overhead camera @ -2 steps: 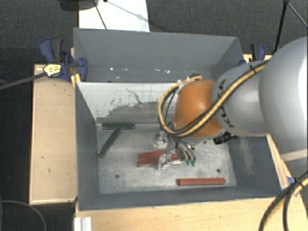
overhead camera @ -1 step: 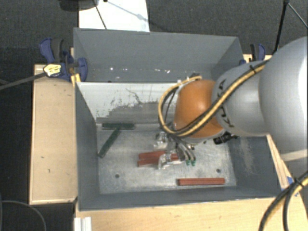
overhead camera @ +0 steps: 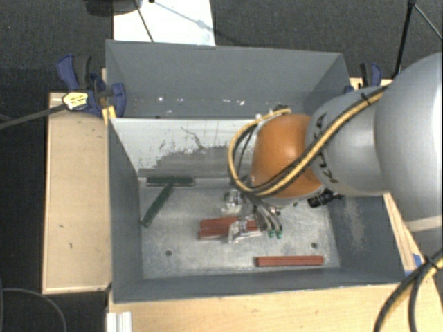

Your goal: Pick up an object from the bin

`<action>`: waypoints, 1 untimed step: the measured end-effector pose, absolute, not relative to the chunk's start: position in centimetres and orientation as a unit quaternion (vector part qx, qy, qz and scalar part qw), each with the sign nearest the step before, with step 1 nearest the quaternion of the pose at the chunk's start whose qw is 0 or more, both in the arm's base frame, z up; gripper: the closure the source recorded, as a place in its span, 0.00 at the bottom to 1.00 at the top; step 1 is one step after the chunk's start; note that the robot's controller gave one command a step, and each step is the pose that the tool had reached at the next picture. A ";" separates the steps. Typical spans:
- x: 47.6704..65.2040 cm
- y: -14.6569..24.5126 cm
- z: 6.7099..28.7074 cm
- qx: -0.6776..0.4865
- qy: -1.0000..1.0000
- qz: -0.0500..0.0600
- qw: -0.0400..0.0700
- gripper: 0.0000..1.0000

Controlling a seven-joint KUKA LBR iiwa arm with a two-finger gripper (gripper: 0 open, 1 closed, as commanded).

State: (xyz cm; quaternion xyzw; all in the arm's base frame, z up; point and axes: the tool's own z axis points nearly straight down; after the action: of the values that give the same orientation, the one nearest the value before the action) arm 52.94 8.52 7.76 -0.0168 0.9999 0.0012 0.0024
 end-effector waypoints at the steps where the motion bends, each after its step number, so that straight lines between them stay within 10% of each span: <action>1: 52.9 8.5 8.6 -0.016 1.000 0.001 0.001 1.00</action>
Offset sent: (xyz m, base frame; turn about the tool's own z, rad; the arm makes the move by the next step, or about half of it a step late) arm 0.0000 -0.0001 0.0499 0.0000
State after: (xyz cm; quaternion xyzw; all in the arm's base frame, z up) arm 52.90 8.49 8.60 -0.0165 0.9999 0.0007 0.0010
